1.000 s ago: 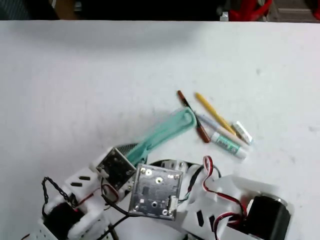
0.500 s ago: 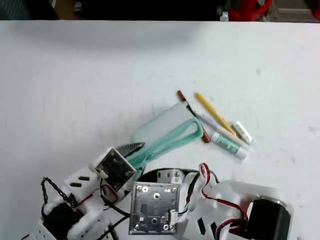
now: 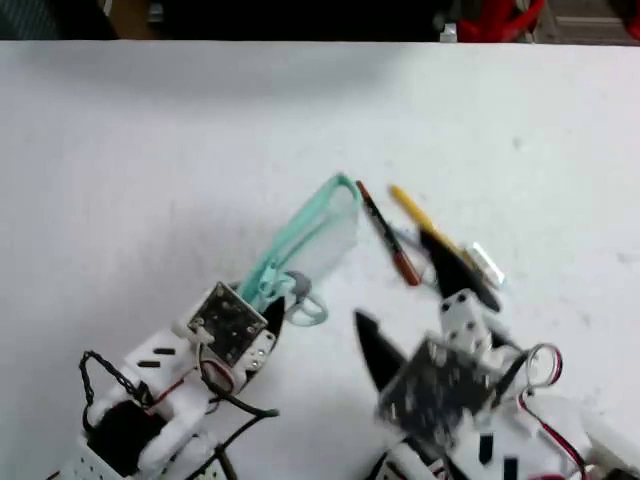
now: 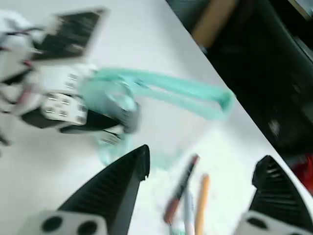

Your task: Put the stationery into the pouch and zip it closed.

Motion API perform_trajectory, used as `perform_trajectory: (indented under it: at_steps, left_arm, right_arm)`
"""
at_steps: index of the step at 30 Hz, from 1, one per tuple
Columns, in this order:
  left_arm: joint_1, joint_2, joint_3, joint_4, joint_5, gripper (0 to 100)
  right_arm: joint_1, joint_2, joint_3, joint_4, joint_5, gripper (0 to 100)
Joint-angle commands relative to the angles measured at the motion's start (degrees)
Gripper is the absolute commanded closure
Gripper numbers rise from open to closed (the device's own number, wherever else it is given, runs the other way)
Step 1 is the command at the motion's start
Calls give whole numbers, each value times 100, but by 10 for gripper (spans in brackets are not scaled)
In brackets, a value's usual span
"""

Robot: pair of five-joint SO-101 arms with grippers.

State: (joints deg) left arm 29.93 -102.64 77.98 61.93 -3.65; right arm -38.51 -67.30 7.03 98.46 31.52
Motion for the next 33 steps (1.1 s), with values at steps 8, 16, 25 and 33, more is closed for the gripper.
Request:
perform_trajectory:
  at_steps: [8,16,25,33]
  left_arm:
    - [-136,-31,-202,-264,193,978]
    - [-136,-4,-229,-229,105,979]
    - [-136,119,-440,-53,-9,979]
    - [-136,1965,-1002,-185,0,978]
  right_arm:
    - [3371,1648,774,-787,62,781]
    - [4259,1930,826,-1130,0,827]
    - [3697,1921,2382,-1789,132,825]
    - [3371,1877,2892,-2053,220,846]
